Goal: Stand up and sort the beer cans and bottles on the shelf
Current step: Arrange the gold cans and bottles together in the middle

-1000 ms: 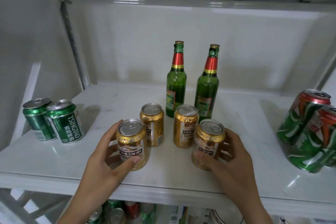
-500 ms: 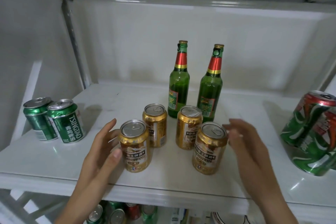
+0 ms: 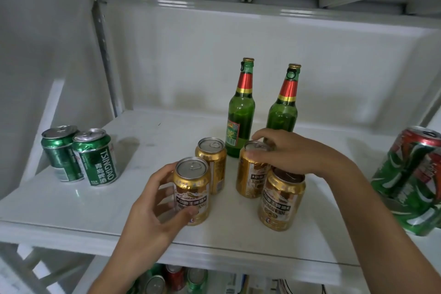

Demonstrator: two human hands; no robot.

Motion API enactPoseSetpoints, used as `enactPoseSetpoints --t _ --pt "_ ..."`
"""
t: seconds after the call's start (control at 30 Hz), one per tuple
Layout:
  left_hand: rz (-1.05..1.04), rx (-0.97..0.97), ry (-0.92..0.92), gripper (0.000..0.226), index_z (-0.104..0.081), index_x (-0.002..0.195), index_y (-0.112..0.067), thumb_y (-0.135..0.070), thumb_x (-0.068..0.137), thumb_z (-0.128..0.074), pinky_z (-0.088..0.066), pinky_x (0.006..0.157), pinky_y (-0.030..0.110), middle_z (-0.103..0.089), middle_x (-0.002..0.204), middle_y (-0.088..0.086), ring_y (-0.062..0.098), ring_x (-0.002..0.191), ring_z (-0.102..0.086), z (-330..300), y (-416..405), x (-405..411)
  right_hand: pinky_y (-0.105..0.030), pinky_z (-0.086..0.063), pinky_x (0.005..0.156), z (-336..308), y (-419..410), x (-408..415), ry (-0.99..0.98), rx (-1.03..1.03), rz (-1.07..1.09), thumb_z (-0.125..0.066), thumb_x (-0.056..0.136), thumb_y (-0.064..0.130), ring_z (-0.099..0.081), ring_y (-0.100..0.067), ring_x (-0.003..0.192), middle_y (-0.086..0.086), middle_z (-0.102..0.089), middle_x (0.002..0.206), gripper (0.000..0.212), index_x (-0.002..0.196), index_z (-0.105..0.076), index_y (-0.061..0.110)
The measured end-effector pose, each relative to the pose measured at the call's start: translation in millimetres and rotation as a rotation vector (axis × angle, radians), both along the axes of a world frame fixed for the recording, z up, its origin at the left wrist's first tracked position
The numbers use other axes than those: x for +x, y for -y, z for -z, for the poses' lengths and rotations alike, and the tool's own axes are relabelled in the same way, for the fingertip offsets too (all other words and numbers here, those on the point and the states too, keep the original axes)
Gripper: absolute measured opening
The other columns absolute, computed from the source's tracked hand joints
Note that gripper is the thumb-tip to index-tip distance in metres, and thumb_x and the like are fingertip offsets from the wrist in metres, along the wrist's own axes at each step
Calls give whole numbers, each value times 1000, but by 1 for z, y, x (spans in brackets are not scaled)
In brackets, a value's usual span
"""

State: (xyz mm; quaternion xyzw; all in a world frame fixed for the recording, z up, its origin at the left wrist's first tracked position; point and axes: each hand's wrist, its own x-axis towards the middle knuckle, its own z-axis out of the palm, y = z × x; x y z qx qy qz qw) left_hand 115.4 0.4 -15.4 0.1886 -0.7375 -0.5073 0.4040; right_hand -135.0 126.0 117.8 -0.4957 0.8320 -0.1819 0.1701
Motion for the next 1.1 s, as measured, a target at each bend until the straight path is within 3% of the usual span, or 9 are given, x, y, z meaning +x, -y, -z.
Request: enactPoseSetpoints --t 0.17,0.33,0.47,0.67,0.77,0.87,0.97,1.03,1.1 --pt "98 -13 64 88 -45 143 -47 -28 68 -88 -54 101 23 -59 139 -22 4 131 -58 -4 7 5 -21 -46 97 39 -34 -15 375 -390 65 -52 62 97 -54 -2 131 34 -54 127 82 134 -42 57" --pt "239 -12 162 134 -20 154 -61 -57 45 -99 -33 121 36 -33 159 -32 -5 150 -31 -14 35 3 -27 -56 95 100 -68 13 668 -640 -18 -94 44 65 -63 -9 127 13 -64 139 126 152 -35 34" --pt "310 214 3 105 -29 149 -66 -85 56 -75 -41 115 42 -39 157 -32 5 150 -38 -23 31 -26 -22 -57 92 116 -50 27 736 -737 55 -95 38 65 -65 -3 122 20 -68 132 135 154 -32 37" --pt "152 507 -239 63 -51 147 -47 -72 89 -45 -38 118 55 -56 150 -16 12 136 -57 -23 8 -53 -17 -51 100 121 -37 40 655 -805 97 -81 57 75 -55 5 131 26 -55 146 127 161 -14 43" --pt "157 543 -222 61 -51 148 -43 -70 93 -46 -43 114 53 -59 149 -13 16 134 -60 -26 9 -57 -9 -51 91 117 -29 47 812 -925 130 -44 89 67 -58 10 125 34 -60 136 83 161 -17 36" --pt "216 576 -209 64 -53 147 -37 -65 91 -40 -54 100 50 -66 142 -5 23 128 -65 -30 8 -60 -24 -52 102 114 -17 47 912 -1002 202 -24 86 66 -59 1 128 22 -59 144 80 159 -27 36" --pt "254 519 -135 65 -51 149 -35 -67 93 -45 -50 103 47 -68 139 -5 24 131 -63 -27 13 -57 -41 -46 112 117 -12 42 962 -937 187 -38 75 85 -62 -7 128 15 -64 141 94 157 -34 39" --pt "350 403 -24 90 -40 155 -37 -80 79 -60 -44 110 45 -60 148 -11 18 138 -56 -25 29 -46 -31 -47 109 119 -19 31 917 -802 65 -58 60 94 -58 -1 130 25 -61 141 115 158 -27 43" --pt "497 253 124 114 -23 161 -39 -76 67 -77 -42 115 40 -48 158 -15 12 145 -48 -25 45 -32 -21 -48 105 117 -31 18 808 -647 -103 -80 61 75 -52 2 136 30 -53 147 125 160 -10 44"
